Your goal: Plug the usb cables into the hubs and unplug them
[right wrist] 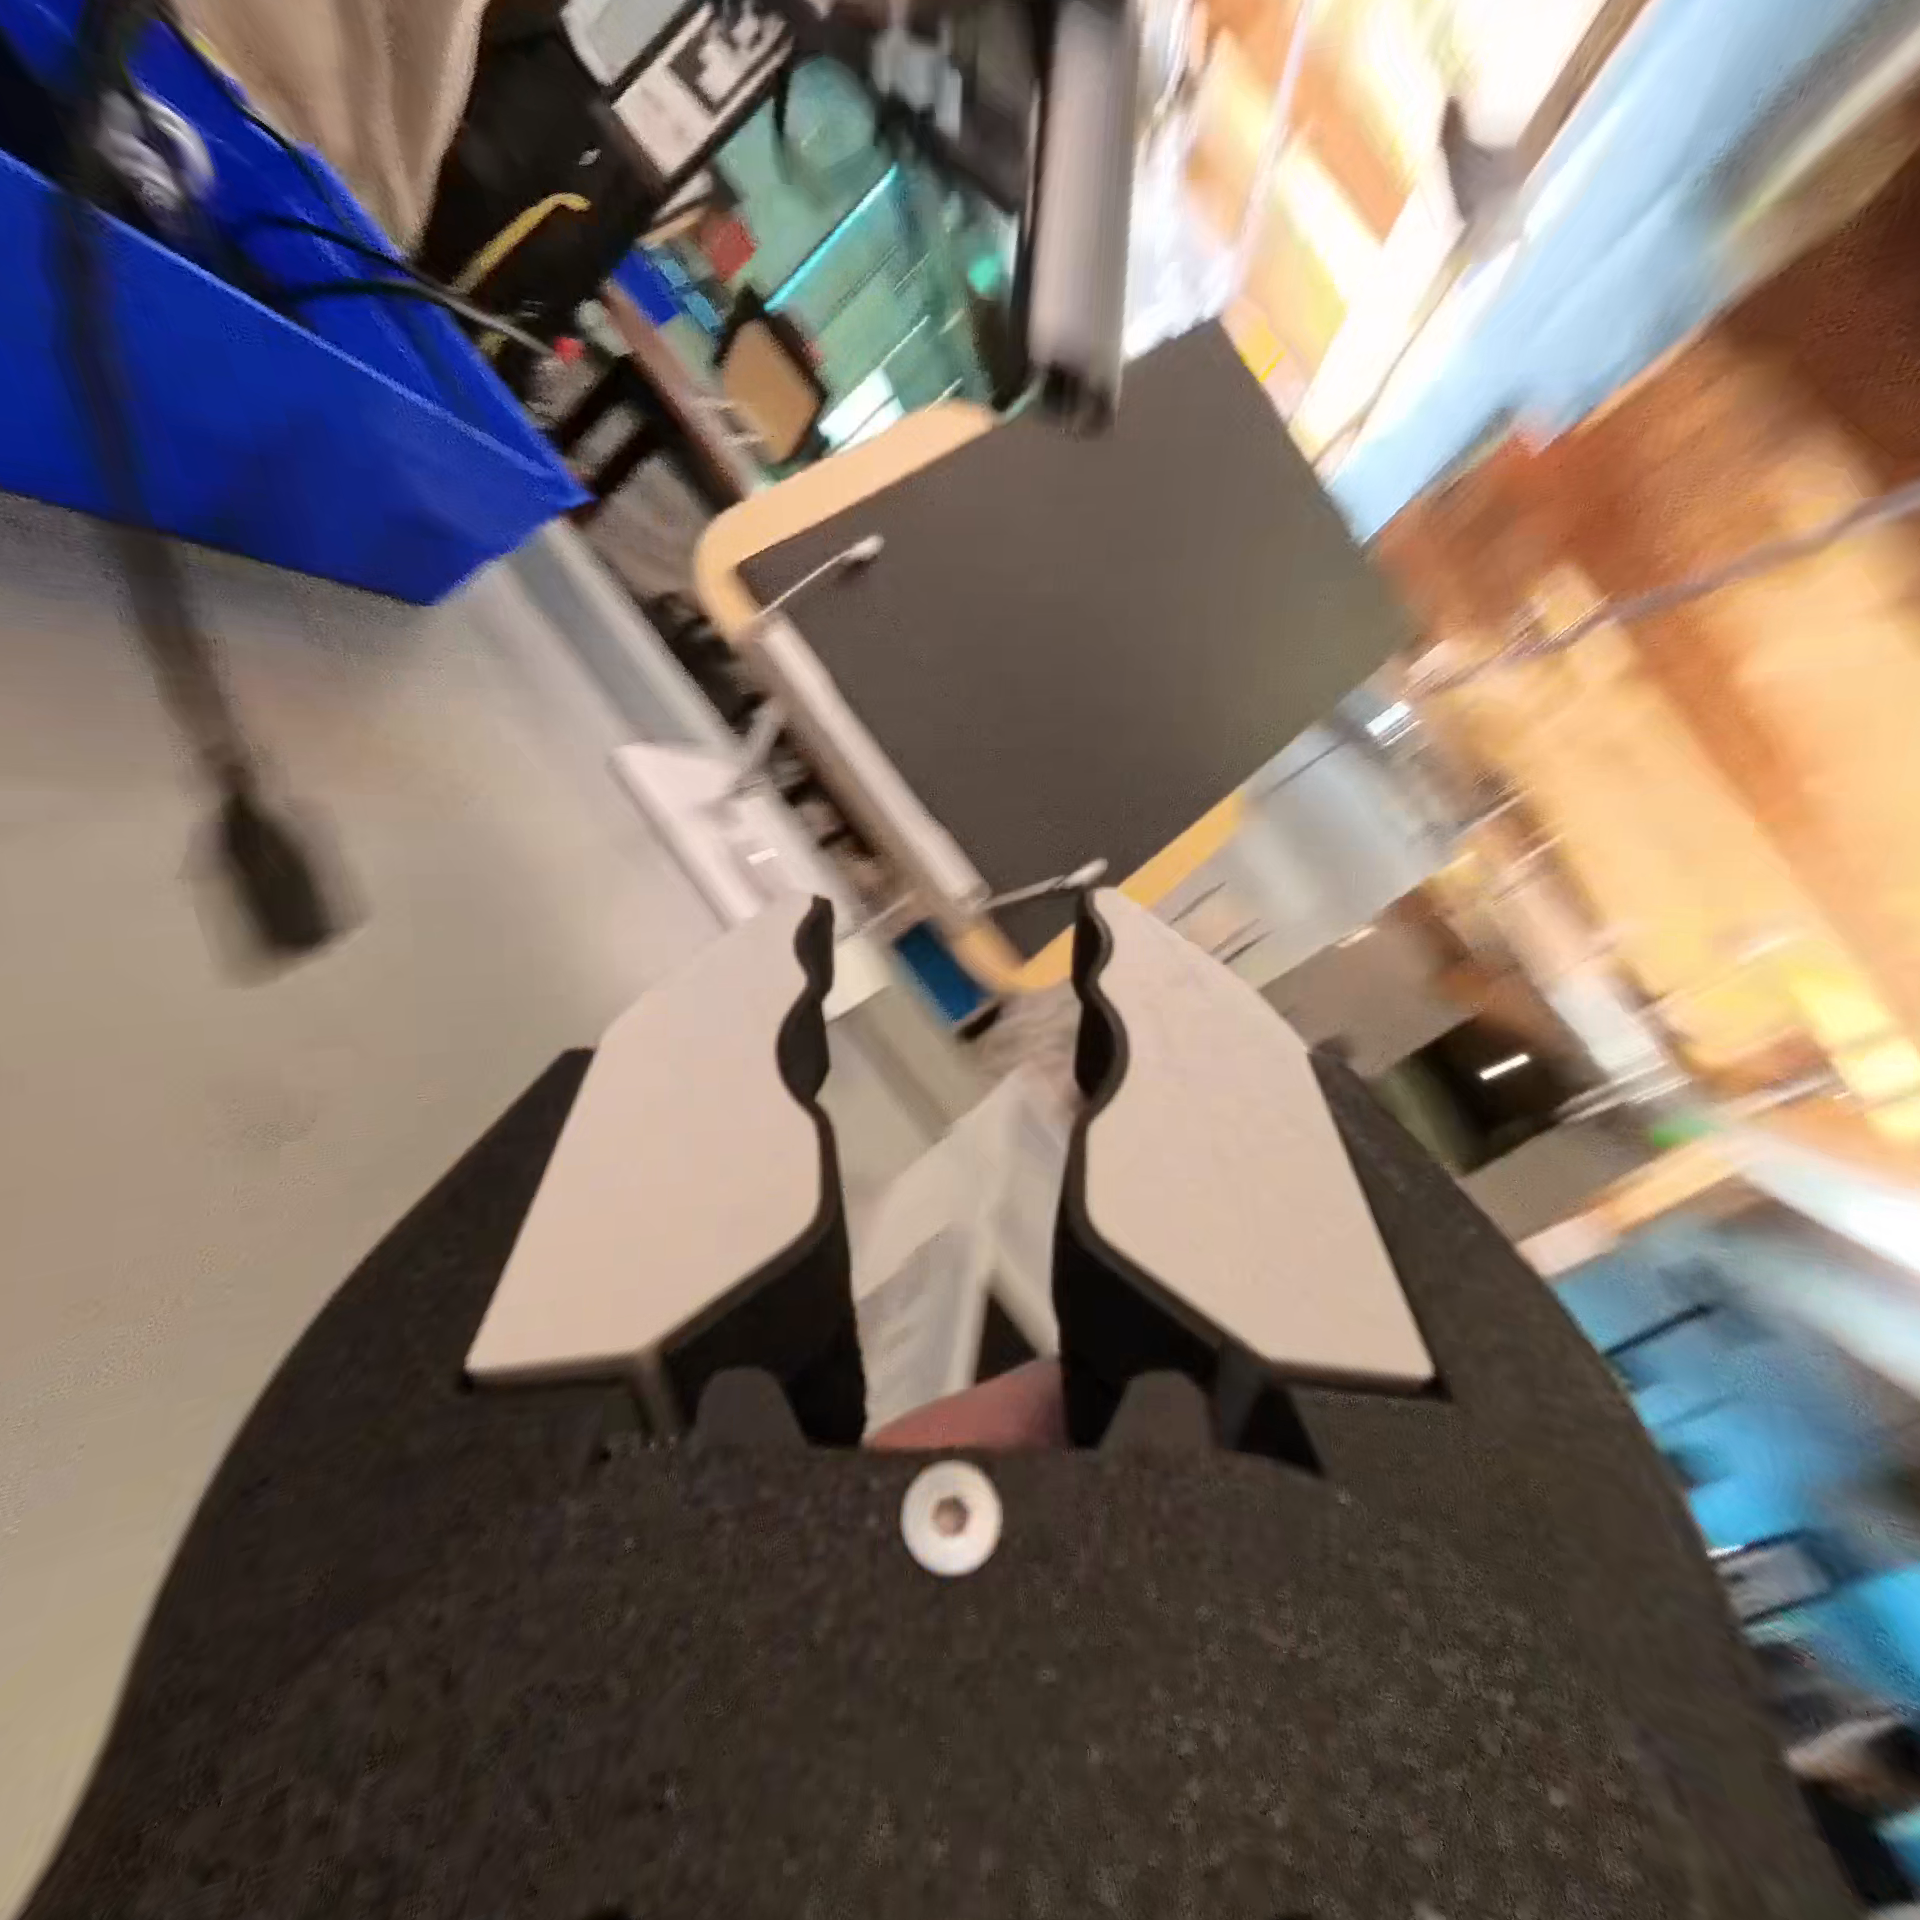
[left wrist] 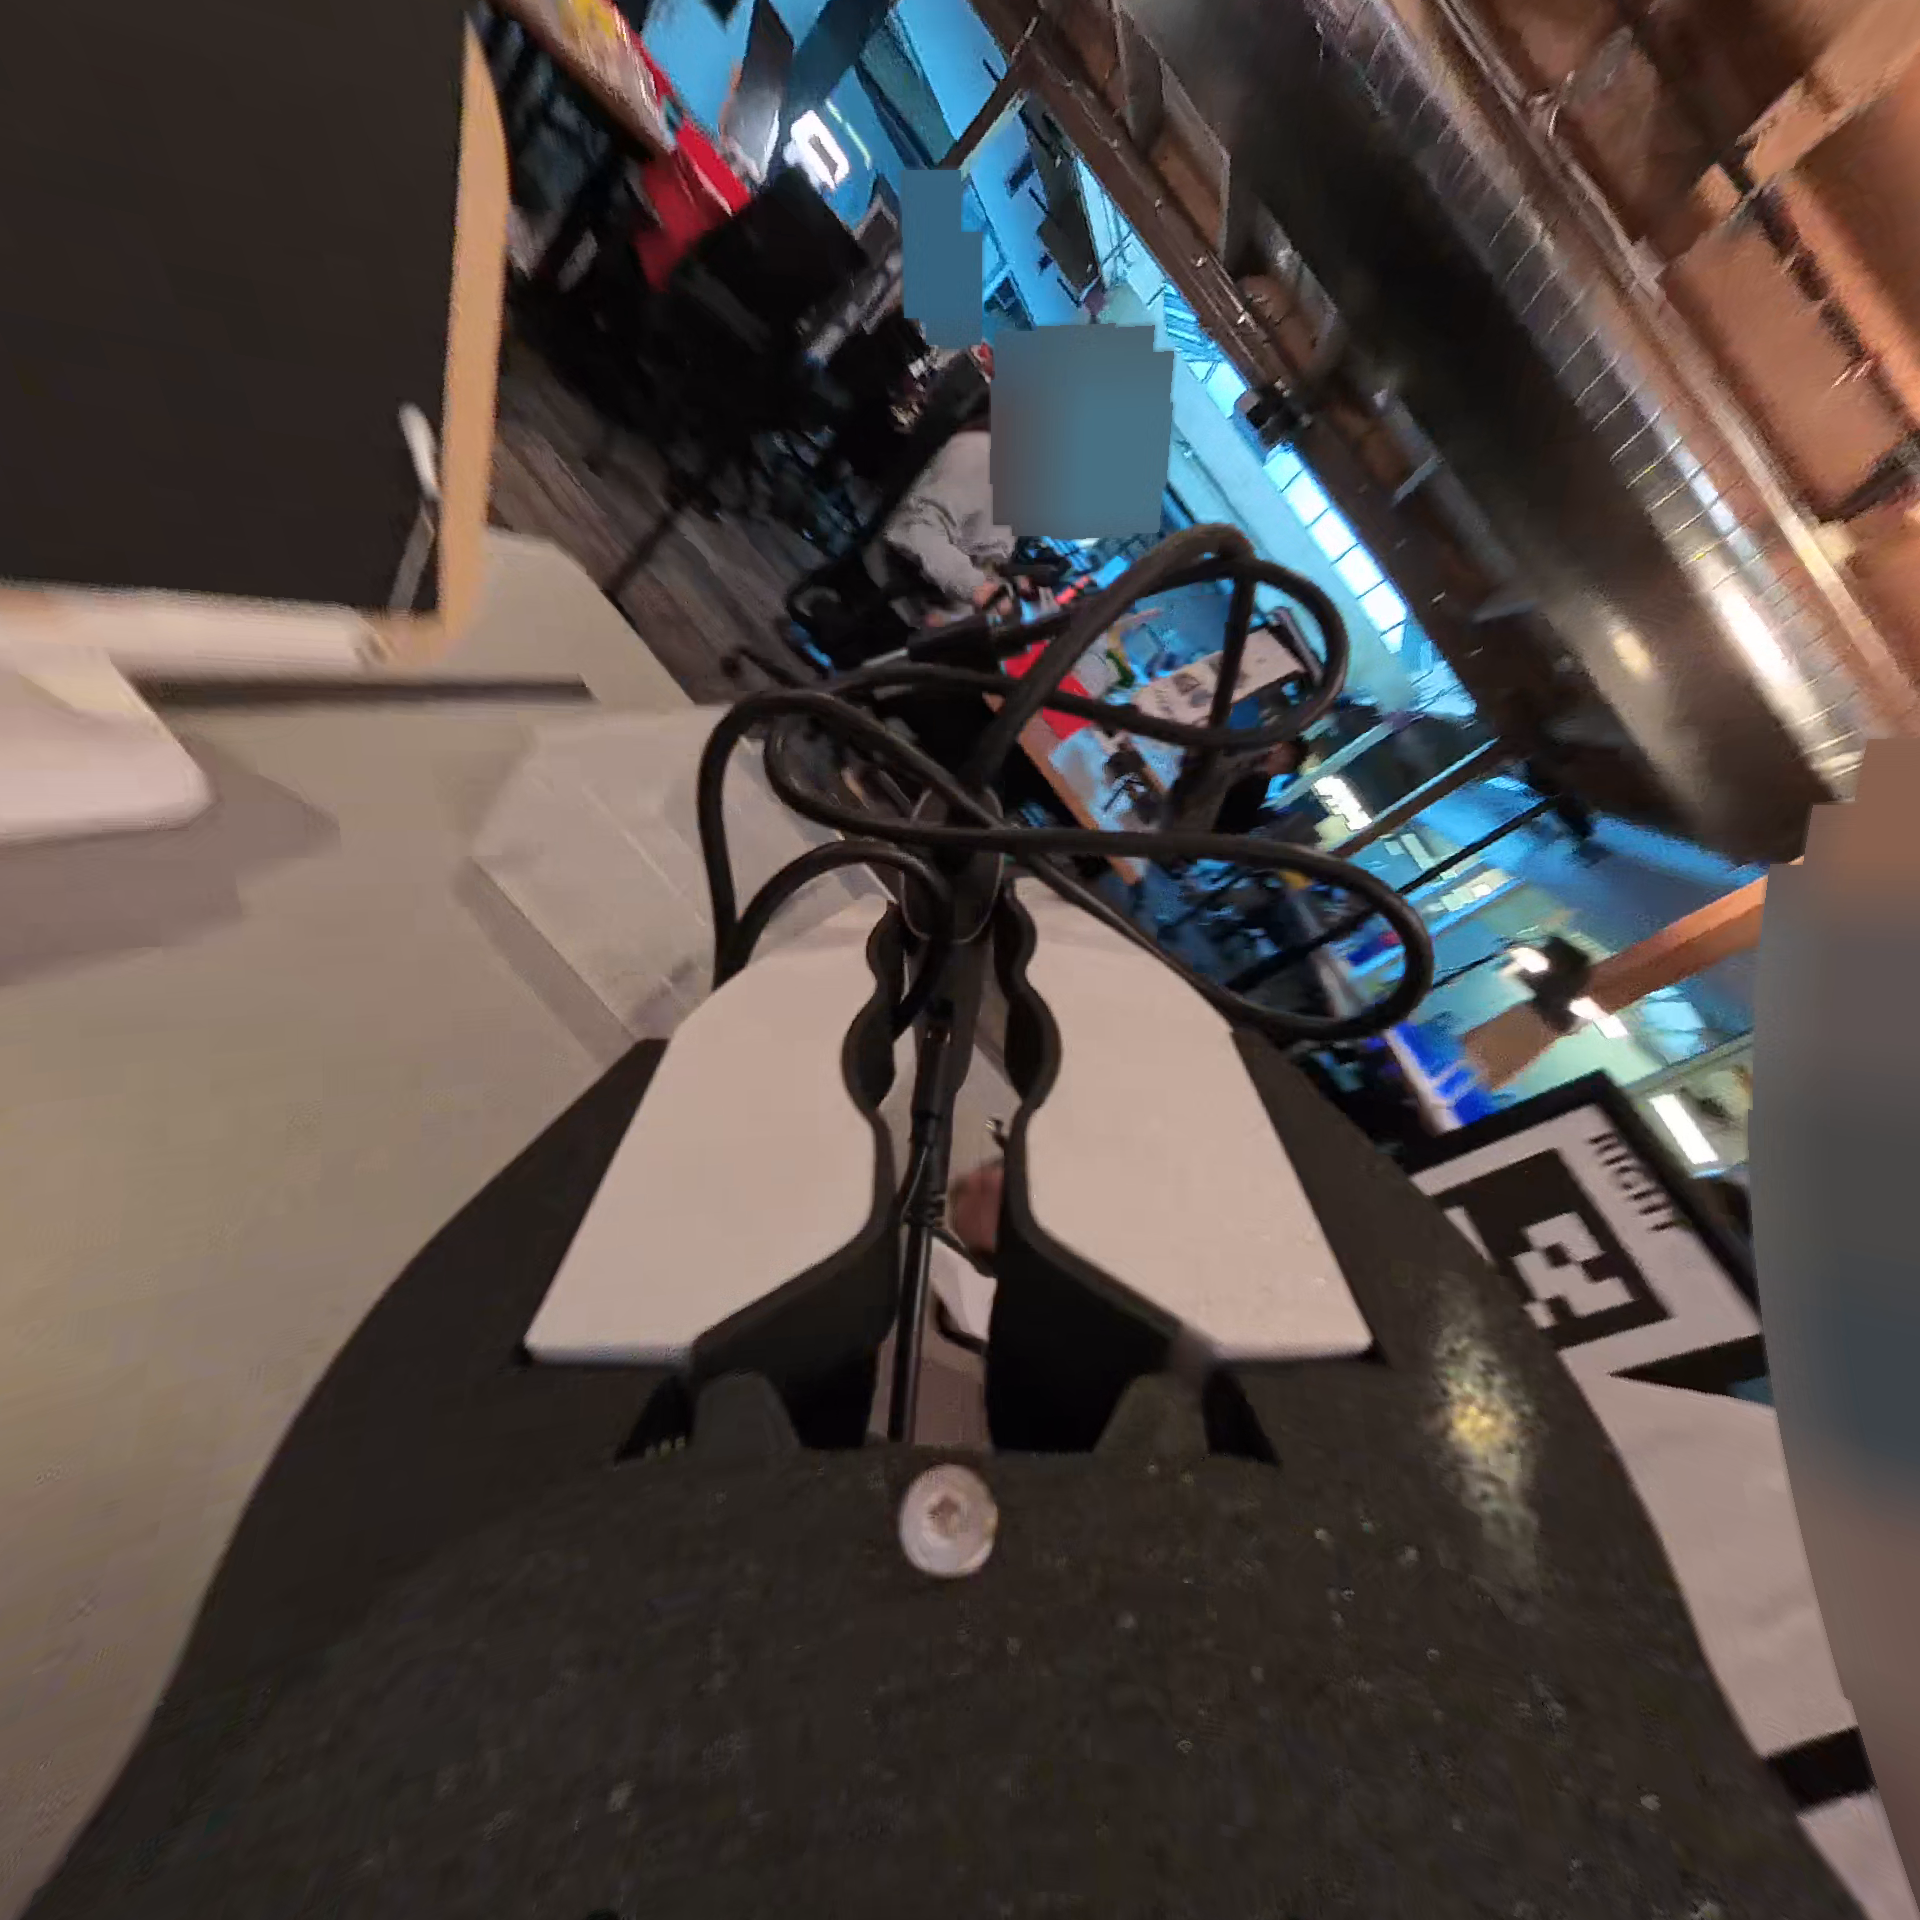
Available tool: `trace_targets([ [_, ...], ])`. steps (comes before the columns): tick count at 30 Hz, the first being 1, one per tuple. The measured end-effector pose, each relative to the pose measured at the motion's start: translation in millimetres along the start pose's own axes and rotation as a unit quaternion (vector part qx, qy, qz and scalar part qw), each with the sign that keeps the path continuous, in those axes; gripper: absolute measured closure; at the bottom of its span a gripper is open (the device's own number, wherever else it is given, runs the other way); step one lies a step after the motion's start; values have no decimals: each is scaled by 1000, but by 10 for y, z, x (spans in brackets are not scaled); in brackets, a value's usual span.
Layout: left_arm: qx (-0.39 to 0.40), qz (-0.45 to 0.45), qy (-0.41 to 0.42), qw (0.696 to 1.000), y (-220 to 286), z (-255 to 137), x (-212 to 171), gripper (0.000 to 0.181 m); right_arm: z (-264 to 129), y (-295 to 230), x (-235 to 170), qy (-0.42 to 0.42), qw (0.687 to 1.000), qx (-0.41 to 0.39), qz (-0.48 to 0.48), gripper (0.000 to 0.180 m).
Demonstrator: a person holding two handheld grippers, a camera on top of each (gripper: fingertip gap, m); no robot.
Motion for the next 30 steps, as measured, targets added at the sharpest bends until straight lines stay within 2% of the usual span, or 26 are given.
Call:
trace_targets([
  [3, -23, -96, -9, 995, -263, 323, -437, 165, 343, 71, 91, 32, 990, -61, -124, 134],
  [7, -36, -182, -4, 983, -541, 502, -785, 165, 633, -86, -7, 42, 974, -52, -215, 134],
  [9, -29, -197, -12, 980, -631, 531, -905, 165, 702, -172, -63, 48, 970, -46, -234, 135],
  [12, -18, -212, -38, 976, -734, 553, -1048, 165, 747, -265, -72, 65, 965, -39, -251, 149],
  [13, -15, -215, -43, 975, -765, 550, -1069, 165, 765, -280, -75, 66, 964, -40, -254, 159],
  [16, -19, -224, -59, 973, -865, 518, -1076, 166, 806, -330, -79, 65, 972, -13, -226, 161],
  [18, 0, -178, -94, 980, -962, 472, -1083, 162, 841, -399, -92, 52, 981, 33, -182, 162],
  [20, 23, -136, -103, 985, -1047, 355, -1058, 148, 873, -478, -89, 45, 987, 66, -137, 162],
  [24, 87, -44, -36, 995, -1028, -91, -1101, 138, 1009, -732, -194, -14, 985, 149, -90, 162],
  [26, 117, 23, -14, 993, -949, -260, -1278, 138, 1055, -900, -253, -34, 979, 184, -83, 162],
  [30, 159, 152, -82, 972, -900, -253, -1749, 141, 1058, -1133, -262, -30, 973, 209, -98, 162],
])
Point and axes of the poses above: each gripper's, where its closed fingertips meet, z out along the fingers, x out of its top, y = z × x across the jaws, the point moved 4 cm from there along -z, back along the fingers, and after that the axes turned 3 degrees about -z, right-handed, at the moved point
